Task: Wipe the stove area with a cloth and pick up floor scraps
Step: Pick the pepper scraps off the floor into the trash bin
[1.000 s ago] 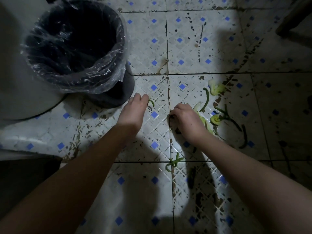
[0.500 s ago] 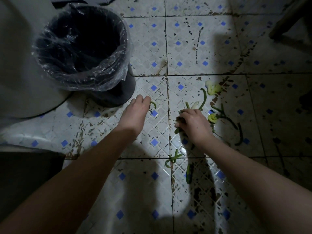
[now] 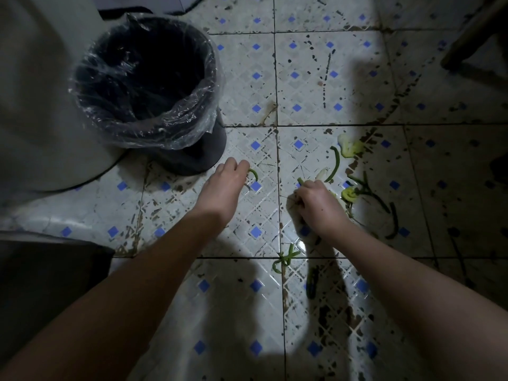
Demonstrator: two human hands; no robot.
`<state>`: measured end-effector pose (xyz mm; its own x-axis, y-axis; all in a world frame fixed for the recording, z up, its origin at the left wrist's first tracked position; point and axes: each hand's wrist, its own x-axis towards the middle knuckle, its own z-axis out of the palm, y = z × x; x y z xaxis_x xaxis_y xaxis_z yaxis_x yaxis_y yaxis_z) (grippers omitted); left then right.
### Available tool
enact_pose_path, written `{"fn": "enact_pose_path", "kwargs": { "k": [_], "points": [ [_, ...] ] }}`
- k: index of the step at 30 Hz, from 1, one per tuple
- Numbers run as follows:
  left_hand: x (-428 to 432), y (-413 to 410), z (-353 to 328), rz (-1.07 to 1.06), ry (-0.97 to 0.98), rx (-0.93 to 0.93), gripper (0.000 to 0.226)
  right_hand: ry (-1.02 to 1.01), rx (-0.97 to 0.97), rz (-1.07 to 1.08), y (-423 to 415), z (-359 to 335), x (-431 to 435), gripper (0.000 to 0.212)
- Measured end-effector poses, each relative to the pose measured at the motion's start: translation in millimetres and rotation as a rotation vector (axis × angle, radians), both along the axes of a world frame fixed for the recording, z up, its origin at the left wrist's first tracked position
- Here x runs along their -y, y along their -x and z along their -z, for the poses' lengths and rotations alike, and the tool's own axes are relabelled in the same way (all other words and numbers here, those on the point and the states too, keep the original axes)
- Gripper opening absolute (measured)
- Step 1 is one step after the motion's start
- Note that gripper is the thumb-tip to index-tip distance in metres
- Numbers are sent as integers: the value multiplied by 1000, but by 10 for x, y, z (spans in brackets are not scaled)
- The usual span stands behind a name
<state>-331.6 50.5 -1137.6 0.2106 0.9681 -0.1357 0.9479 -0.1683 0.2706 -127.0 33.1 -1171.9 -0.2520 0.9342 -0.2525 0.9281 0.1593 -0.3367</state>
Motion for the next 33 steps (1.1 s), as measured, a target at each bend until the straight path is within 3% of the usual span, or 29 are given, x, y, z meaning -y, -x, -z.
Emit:
{"fn": "enact_pose_path", "kwargs": {
  "k": [9, 27, 33],
  "points": [
    [52, -5, -157, 32, -29, 5, 46, -180, -100, -41, -10, -268, -33, 21],
    [62, 30, -982, 191, -309, -192, 68, -505, -215, -56, 69, -1205, -120, 9],
    [-53, 253, -1296, 187, -449, -343, 46, -577, -241, -122, 226, -1469, -152, 8]
  ]
}}
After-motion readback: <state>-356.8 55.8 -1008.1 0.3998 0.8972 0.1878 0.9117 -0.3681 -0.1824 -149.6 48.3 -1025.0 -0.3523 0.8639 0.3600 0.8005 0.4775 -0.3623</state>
